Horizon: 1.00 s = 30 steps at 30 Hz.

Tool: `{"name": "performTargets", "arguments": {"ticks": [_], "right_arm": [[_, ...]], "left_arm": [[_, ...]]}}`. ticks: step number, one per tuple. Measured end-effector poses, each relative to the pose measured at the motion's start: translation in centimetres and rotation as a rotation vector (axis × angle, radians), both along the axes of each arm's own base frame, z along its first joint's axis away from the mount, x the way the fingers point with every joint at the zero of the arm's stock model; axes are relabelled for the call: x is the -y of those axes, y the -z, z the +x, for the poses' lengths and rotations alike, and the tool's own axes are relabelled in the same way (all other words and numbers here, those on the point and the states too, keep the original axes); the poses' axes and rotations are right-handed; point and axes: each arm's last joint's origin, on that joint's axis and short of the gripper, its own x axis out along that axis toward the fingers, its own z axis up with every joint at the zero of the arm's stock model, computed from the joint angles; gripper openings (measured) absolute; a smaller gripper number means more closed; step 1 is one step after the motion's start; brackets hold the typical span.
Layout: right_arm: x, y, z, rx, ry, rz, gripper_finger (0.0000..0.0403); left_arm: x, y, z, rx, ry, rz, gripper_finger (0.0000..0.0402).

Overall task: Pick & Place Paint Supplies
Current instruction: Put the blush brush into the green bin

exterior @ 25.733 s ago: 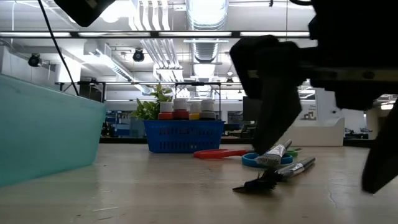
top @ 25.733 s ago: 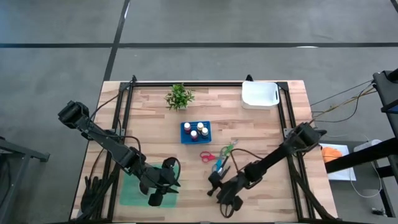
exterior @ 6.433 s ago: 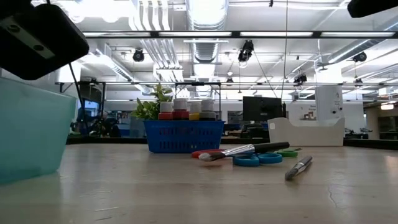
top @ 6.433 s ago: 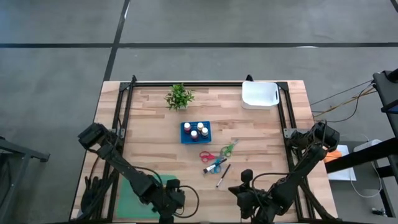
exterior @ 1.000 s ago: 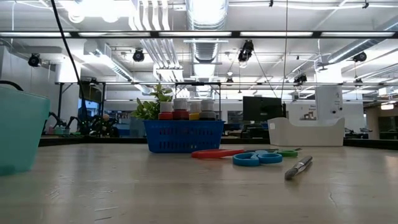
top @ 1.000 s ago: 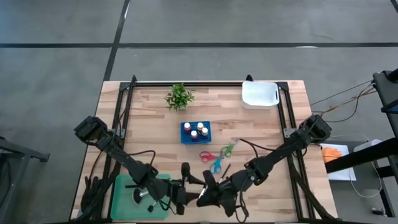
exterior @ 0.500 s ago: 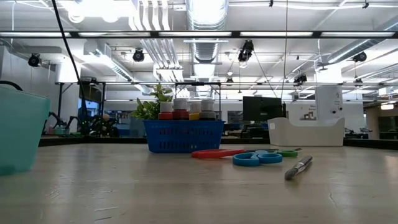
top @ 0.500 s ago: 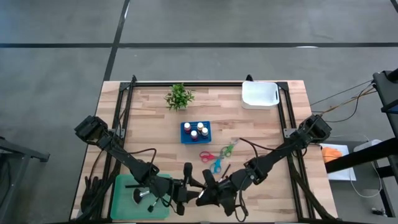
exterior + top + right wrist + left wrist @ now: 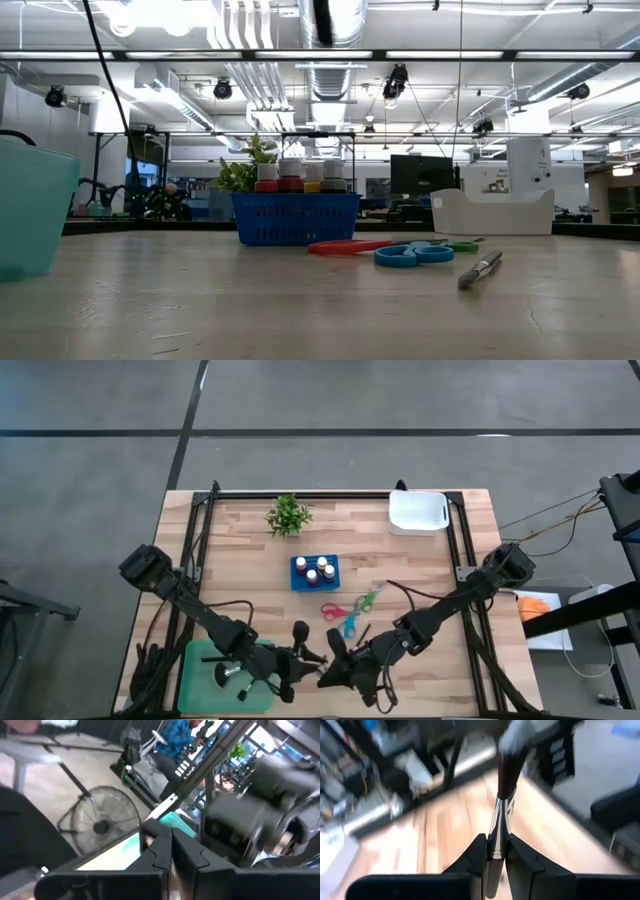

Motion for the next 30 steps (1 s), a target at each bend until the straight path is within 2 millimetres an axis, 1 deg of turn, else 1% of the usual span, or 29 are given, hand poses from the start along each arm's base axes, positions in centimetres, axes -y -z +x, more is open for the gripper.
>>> {"name": "performTargets", "arguments": {"ticks": [3,6,9,12,17,19,22,26,30], "right_arm": [[0.3,-1.1,-0.9,-0.040,0.003,0.024,0.0008],[0.5,-1.7,-1.7,-0.097,0.006,0.029,0.0011],[0.5,-1.9,-2.6,-0.161,0.007,0.019,0.0020],[0.1,-2.1,-3.6,-0.217,0.002,0.024,0.0030],[-0.8,-1.8,-4.8,-0.269,0.054,0.006,0.0033],[-1.1,-1.7,-5.1,-0.268,0.073,-0.004,0.0034],[-1.4,-1.5,-5.5,-0.283,0.070,-0.002,0.0034],[-1.5,-1.0,-5.7,-0.310,0.076,0.010,0.0034],[-1.3,-0.3,-5.8,-0.332,0.085,0.012,0.0034]], "left_arm": [[-0.5,0.4,-0.5,-0.096,-0.046,-0.024,0.0047],[-0.8,0.7,-1.2,-0.187,-0.089,-0.059,0.0047],[-1.1,1.1,-2.6,-0.321,-0.141,-0.101,0.0047],[-1.0,0.5,-4.1,-0.450,-0.198,-0.157,0.0047],[0.2,-1.4,-6.9,-0.632,-0.211,-0.265,0.0047],[0.9,-2.2,-8.0,-0.678,-0.201,-0.322,0.0047],[1.8,-2.9,-9.3,-0.738,-0.174,-0.374,0.0047],[2.9,-3.5,-10.4,-0.731,-0.121,-0.401,0.0047],[2.6,-2.9,-11.3,-0.827,-0.213,-0.426,0.0047]]}}
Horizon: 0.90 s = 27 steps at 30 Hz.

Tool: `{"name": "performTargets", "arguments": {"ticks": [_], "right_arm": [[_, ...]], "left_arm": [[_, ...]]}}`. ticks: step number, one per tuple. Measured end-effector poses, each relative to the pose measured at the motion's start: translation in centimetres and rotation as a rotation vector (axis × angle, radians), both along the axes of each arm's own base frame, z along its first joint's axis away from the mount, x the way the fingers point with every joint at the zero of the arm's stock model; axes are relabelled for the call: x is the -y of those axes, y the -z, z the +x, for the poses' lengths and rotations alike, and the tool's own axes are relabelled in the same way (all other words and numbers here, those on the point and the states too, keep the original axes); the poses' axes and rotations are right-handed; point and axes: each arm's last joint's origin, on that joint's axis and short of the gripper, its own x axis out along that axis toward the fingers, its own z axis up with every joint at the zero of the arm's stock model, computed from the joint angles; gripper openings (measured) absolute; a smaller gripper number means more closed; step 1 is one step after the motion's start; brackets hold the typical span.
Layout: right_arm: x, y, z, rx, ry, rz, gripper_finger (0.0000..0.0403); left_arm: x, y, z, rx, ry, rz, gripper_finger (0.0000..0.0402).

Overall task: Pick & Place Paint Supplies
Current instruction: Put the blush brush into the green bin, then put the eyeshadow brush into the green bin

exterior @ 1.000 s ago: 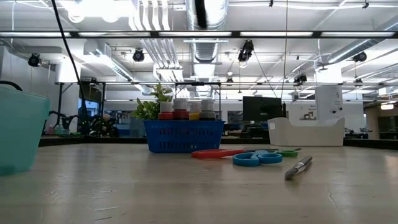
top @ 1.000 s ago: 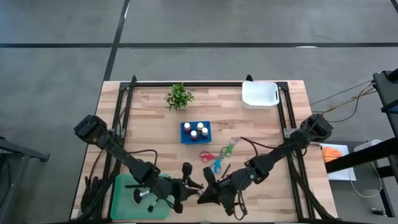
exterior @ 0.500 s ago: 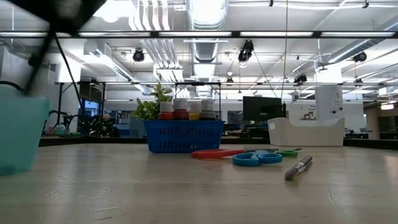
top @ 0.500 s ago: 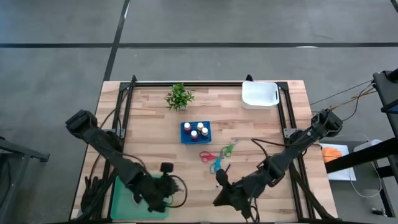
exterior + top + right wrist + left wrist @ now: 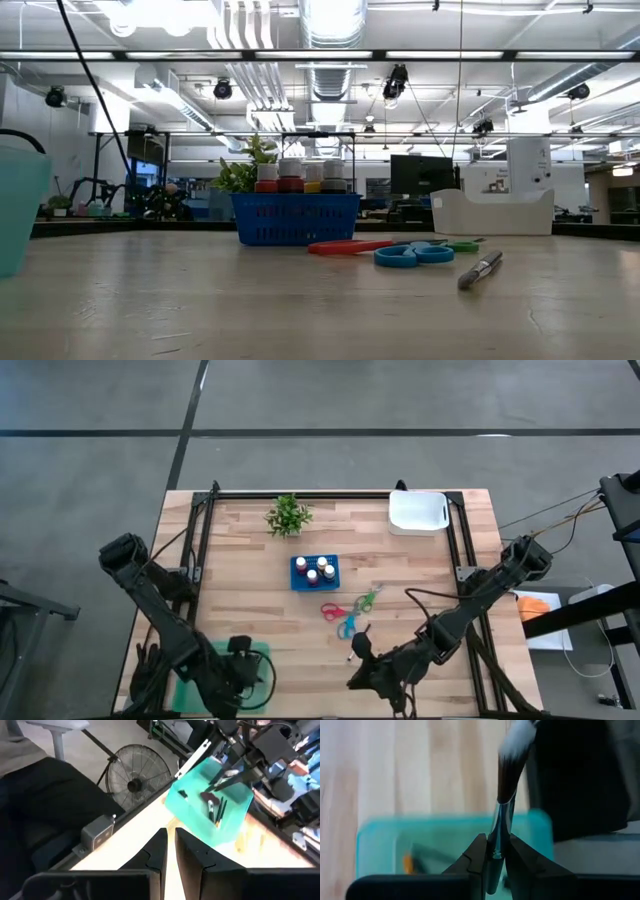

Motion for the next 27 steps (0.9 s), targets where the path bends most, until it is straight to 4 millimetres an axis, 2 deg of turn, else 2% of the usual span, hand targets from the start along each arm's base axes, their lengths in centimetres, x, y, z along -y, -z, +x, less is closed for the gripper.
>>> {"name": "performTargets", "arguments": {"ticks": [9,14,18,22,27], "right_arm": [[0.4,2.0,-0.6,-0.079,0.039,0.025,0.0034],[0.8,2.8,-1.0,-0.113,0.060,0.042,0.0034],[1.0,3.0,-1.5,-0.137,0.078,0.069,0.0034],[0.9,2.9,-2.6,-0.147,0.099,0.080,0.0034],[0.4,3.4,-4.7,-0.153,0.139,0.095,0.0034]], "left_arm": [[-1.3,3.0,-1.7,-0.277,-0.163,-0.032,0.0089],[-1.6,3.7,-1.9,-0.302,-0.199,-0.032,0.0112],[-1.4,3.2,-1.8,-0.294,-0.178,-0.038,0.0136],[-0.6,1.8,-1.0,-0.163,-0.060,-0.058,0.0159],[0.5,-0.8,0.6,0.170,0.138,-0.011,0.0165]]}}
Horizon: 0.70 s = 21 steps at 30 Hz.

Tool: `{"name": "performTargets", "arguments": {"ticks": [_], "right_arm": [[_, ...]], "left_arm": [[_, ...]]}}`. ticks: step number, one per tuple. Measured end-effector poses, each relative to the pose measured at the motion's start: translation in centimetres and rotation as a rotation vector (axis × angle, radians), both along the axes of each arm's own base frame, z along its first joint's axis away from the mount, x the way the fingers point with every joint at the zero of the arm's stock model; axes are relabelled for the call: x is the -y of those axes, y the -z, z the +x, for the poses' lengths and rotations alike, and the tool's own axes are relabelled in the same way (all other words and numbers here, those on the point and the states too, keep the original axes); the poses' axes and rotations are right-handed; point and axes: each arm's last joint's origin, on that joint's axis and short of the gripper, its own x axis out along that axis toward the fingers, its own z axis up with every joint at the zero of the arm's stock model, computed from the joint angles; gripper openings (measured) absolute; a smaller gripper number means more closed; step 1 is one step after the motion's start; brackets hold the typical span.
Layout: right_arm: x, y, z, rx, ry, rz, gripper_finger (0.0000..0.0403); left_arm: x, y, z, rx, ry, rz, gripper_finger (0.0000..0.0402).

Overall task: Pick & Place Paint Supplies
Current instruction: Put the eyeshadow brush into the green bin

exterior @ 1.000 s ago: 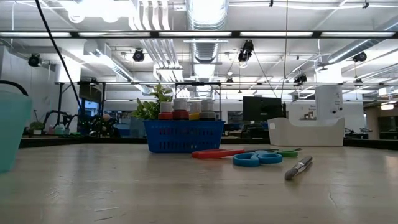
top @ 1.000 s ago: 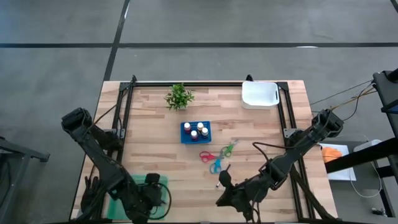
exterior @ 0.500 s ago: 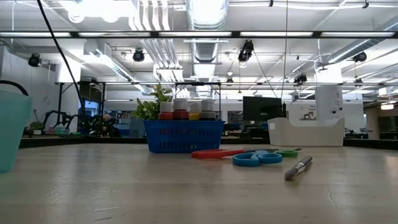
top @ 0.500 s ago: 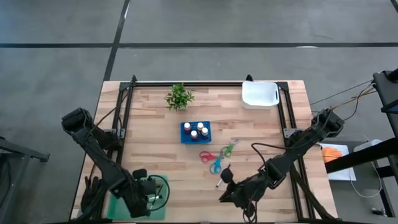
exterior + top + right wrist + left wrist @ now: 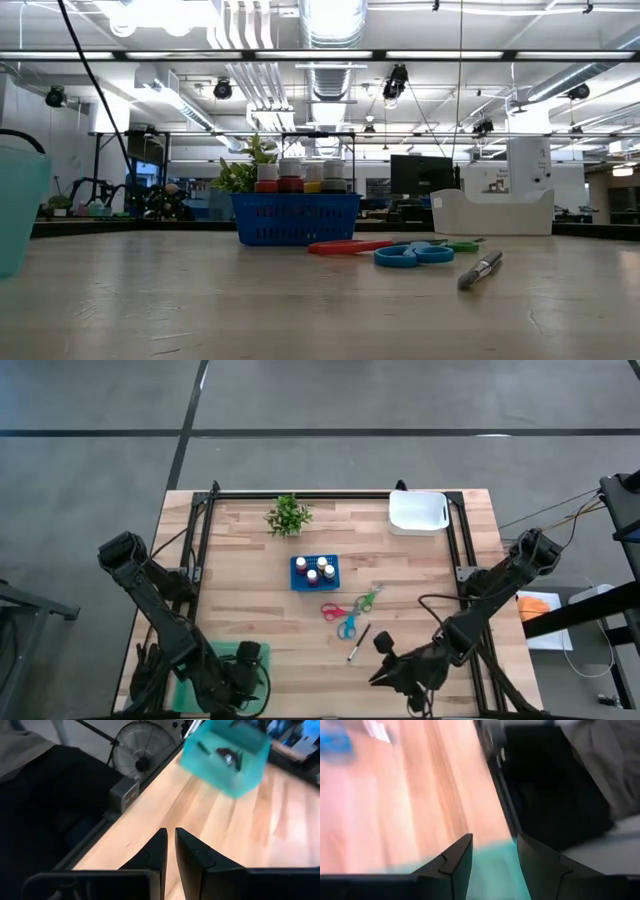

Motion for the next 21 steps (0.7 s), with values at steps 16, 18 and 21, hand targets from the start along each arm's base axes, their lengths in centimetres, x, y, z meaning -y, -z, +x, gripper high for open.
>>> {"name": "performTargets", "arguments": {"ticks": [16,18,21], "right_arm": [[-1.5,4.3,-5.7,0.010,0.136,0.022,0.0034],[-1.7,4.6,-6.2,0.014,0.132,0.022,0.0034],[-1.9,4.7,-6.7,0.028,0.131,0.020,0.0034]], "left_arm": [[-4.0,5.0,10.8,0.340,-0.315,0.177,0.0130],[-4.4,6.2,12.0,0.308,-0.356,0.164,0.0115],[-4.5,7.4,13.7,0.298,-0.377,0.132,0.0106]]}}
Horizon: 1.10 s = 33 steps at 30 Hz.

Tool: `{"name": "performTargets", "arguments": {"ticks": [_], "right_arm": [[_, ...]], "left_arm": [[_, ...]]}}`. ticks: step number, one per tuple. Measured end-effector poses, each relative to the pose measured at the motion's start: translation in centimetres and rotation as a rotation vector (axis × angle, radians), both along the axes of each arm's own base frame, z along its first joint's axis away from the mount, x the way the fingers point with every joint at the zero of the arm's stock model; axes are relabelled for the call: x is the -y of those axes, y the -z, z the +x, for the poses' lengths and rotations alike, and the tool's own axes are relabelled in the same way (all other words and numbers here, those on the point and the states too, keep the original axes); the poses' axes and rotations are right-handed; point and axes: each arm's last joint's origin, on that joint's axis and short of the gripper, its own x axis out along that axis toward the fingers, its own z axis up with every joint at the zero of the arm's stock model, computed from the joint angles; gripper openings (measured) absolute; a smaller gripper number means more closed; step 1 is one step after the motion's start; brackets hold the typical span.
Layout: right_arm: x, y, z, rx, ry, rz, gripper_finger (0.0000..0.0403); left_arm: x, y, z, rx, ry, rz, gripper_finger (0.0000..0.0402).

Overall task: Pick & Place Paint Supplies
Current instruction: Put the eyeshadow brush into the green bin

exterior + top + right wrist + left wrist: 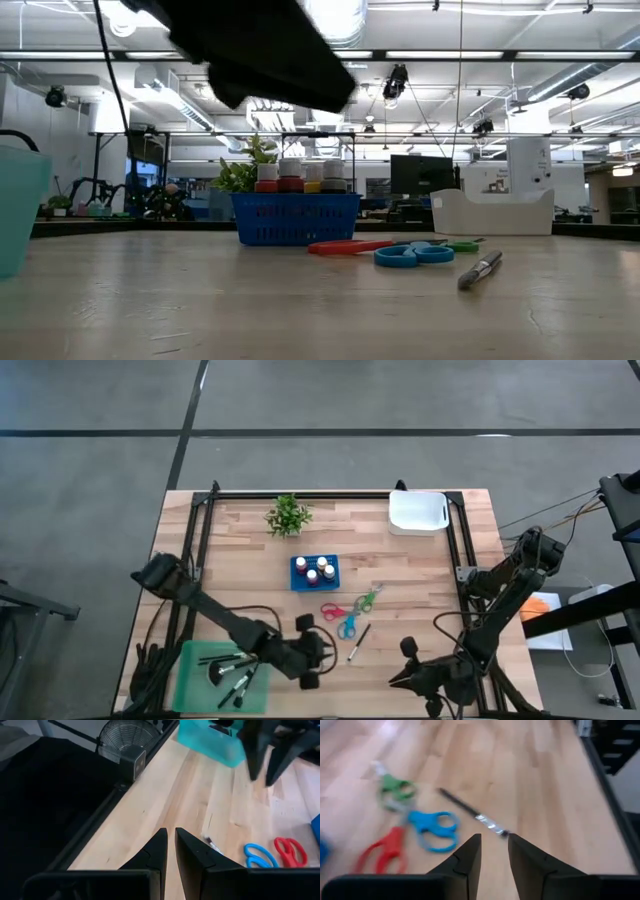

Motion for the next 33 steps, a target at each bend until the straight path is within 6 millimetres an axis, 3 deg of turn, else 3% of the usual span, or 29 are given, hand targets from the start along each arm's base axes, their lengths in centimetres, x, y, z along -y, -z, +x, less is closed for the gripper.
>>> {"name": "performTargets", "arguments": {"ticks": [6,12,22,33], "right_arm": [[-0.4,-0.2,-0.5,0.038,0.003,-0.016,0.0034],[-0.6,-0.2,-0.9,0.050,0.007,-0.015,0.0034],[-0.7,-0.2,-1.0,0.054,0.005,-0.018,0.0034],[-1.0,0.7,-0.8,0.048,0.001,-0.042,0.0034]], "left_arm": [[0.5,2.9,3.5,-0.057,0.055,-0.065,0.0104],[0.9,3.4,6.3,-0.058,-0.024,-0.093,0.0104],[1.5,5.5,7.8,-0.173,-0.119,-0.138,0.0104],[1.6,5.8,8.0,-0.169,-0.143,-0.178,0.0104]]}}
